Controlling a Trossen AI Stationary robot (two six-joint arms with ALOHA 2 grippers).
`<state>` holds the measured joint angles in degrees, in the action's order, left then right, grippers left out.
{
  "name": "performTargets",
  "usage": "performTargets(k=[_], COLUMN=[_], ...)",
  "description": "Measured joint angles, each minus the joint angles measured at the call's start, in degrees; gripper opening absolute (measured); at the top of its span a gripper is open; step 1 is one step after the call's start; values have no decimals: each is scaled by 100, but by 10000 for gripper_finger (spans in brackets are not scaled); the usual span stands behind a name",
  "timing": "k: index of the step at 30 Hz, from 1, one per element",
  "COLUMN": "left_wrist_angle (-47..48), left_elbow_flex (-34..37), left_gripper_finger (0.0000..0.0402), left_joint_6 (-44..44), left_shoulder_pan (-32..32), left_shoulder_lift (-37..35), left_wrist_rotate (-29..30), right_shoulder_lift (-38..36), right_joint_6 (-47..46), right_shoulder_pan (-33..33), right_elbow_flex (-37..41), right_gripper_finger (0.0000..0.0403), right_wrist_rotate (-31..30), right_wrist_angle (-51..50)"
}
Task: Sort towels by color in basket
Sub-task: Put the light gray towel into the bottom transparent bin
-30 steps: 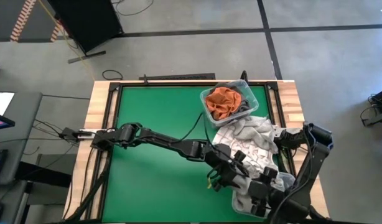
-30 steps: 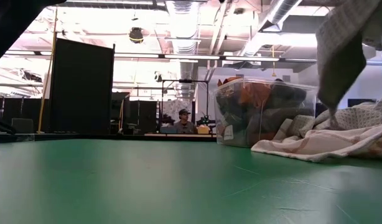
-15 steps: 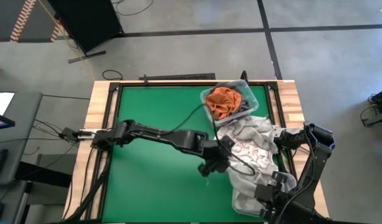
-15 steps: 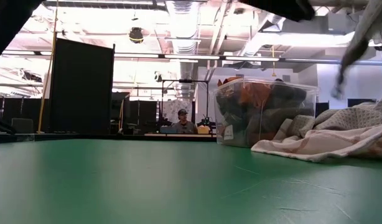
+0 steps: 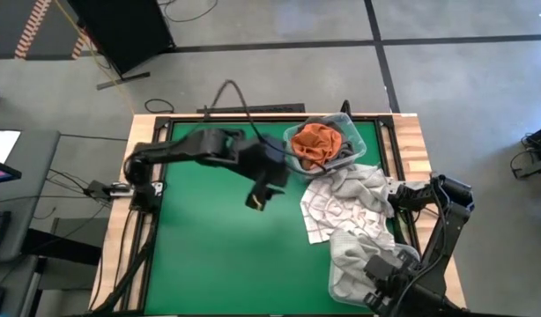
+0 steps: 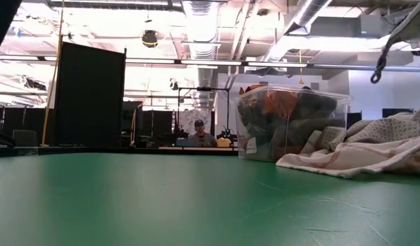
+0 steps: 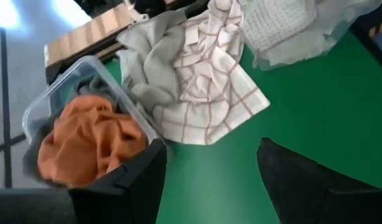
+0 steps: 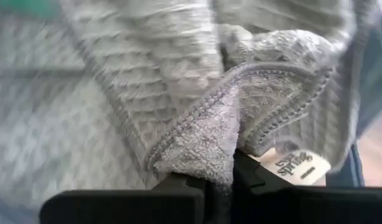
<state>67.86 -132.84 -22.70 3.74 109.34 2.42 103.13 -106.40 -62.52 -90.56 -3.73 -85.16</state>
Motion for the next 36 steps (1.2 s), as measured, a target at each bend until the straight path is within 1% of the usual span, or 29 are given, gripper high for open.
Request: performTargets(k=[2,4,9,12,15,19,22,24,29,36], left_wrist_angle=[169,356,722,705,588,339,51,-149,-424,-451], left_elbow_flex=[0,0,35,330,789,1483,1951,2216,2548,2610], left_gripper_finger=[240,240,240,240,240,240,240,240,240,240], left_joint_6=[111,201,260,200,66,-158,-331,-413,-469,-420], left_shoulder_pan=[-26,-28,-21,-21,-49,-125,-218,-299,-515,-655], left_shoulder_lift=[-111,-167,-158,-156,-140,-140,-140,-140,-143,-147], left_wrist_rotate=[-2,17,90,98,111,124,130,129,129,128], right_shoulder_lift=[0,0,20,20,20,22,13,13,9,-116], right_joint_6=[-569,-935,-1304,-1506,-1578,-1581,-1571,-1571,-1684,-1649], right_shoulder_pan=[4,40,110,169,226,384,520,583,686,702], right_elbow_flex=[0,0,3,219,655,1387,1783,1934,2028,2030], right_gripper_finger=[53,56,56,56,56,56,56,56,56,63], right_wrist_rotate=[15,58,71,59,71,100,243,349,420,514], right_wrist_angle=[-81,-165,-152,-14,491,1606,2133,2265,2309,2417])
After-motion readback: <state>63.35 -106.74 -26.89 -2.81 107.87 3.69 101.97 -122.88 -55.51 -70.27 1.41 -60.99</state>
